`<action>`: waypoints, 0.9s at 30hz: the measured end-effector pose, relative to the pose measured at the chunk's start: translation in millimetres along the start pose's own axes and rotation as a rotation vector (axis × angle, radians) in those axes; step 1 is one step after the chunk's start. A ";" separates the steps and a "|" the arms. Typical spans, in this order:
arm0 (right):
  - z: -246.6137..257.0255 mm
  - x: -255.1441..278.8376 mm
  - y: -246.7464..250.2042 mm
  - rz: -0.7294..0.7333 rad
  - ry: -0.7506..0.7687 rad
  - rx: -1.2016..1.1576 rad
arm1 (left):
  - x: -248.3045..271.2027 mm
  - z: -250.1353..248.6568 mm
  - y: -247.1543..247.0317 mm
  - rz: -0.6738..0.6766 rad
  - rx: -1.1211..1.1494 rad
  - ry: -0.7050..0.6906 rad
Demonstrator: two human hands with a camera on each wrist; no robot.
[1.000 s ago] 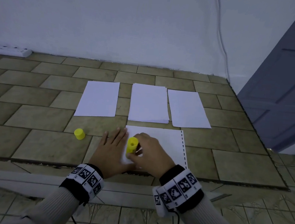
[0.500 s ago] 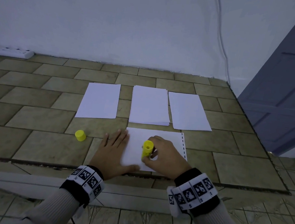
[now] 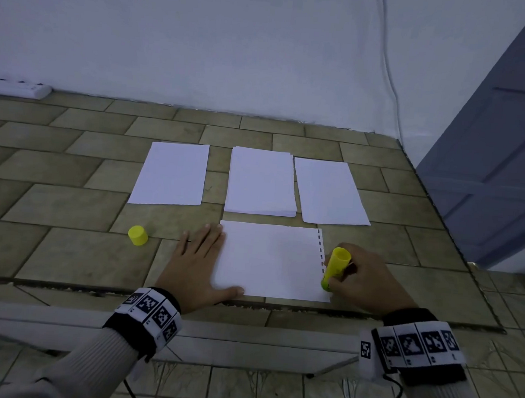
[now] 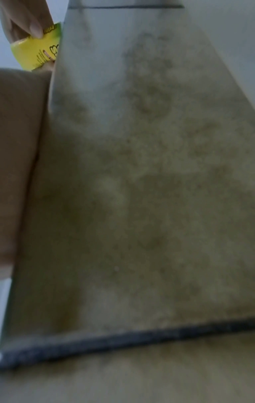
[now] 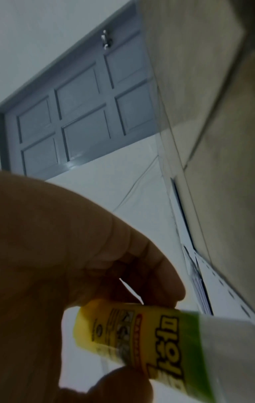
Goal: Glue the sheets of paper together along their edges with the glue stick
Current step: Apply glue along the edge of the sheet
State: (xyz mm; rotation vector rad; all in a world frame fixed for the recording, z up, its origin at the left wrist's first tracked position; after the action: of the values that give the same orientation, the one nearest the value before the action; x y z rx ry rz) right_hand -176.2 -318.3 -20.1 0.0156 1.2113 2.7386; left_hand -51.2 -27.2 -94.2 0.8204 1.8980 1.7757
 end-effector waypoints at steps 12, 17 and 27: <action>82.0 -38.1 -73.1 0.210 0.217 -0.160 | -2.0 -0.3 -2.0 -0.052 0.029 -0.004; 105.1 -47.2 -90.8 0.255 0.278 -0.084 | -4.8 -0.5 -6.8 -0.087 0.066 -0.036; 110.8 -78.7 -91.1 0.291 0.308 0.042 | -1.0 -3.9 1.9 -0.144 0.077 -0.060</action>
State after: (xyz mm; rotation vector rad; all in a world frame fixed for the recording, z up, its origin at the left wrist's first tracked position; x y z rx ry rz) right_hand -79.0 -187.3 -8.6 -0.2534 1.4447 3.0514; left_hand -52.8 -30.8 -91.9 0.7348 1.9455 1.5844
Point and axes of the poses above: each hand's wrist, its own x-axis away from the middle knuckle, its own y-axis out of the back of the hand, z = x × y, the point moved 1 cm from there along -x, towards the middle knuckle, and after that the axes turned 2 degrees about -y, right-handed, at the moved point
